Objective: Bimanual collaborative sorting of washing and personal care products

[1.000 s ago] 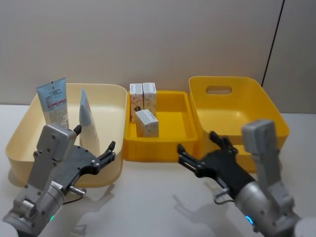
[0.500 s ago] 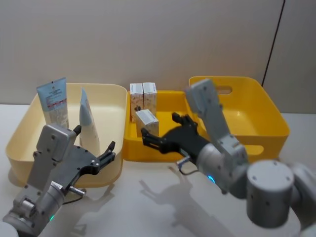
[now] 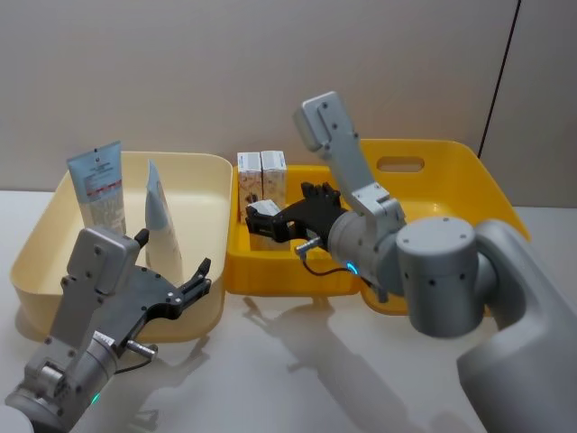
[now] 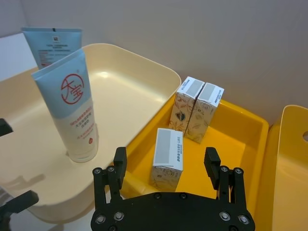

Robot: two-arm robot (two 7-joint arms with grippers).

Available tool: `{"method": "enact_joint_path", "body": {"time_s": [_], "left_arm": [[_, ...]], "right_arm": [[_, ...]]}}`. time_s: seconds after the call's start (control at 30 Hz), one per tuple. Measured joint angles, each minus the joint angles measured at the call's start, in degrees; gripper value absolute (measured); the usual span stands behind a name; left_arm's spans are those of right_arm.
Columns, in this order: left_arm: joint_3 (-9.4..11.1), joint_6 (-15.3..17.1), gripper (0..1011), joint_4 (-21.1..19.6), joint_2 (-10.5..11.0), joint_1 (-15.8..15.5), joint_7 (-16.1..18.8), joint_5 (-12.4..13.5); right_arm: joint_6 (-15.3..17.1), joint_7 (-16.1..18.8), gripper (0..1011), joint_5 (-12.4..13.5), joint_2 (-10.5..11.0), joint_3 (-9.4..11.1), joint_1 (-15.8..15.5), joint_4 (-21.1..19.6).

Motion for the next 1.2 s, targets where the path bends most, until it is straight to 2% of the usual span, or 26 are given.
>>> {"method": "enact_joint_path", "body": {"time_s": [0.2, 0.47, 0.83, 1.2], "left_arm": [[0.0, 0.0, 1003, 0.01, 0.0, 0.0, 0.0, 0.0], [0.0, 0.0, 1003, 0.0, 0.0, 0.0, 0.0, 0.0], [0.0, 0.0, 1003, 0.0, 0.0, 0.0, 0.0, 0.0], [0.0, 0.0, 1003, 0.0, 0.0, 0.0, 0.0, 0.0]], "right_arm": [[2.97, -0.96, 1001, -0.27, -1.95, 0.5, 2.37, 3.82], [4.97, -1.69, 1001, -0.29, -4.11, 1.33, 4.34, 8.19], [5.0, -2.09, 1001, -0.07, -7.19, 2.15, 6.84, 15.1], [4.17, -2.91, 1001, -1.08, -8.6, 2.05, 8.54, 20.54]]}}
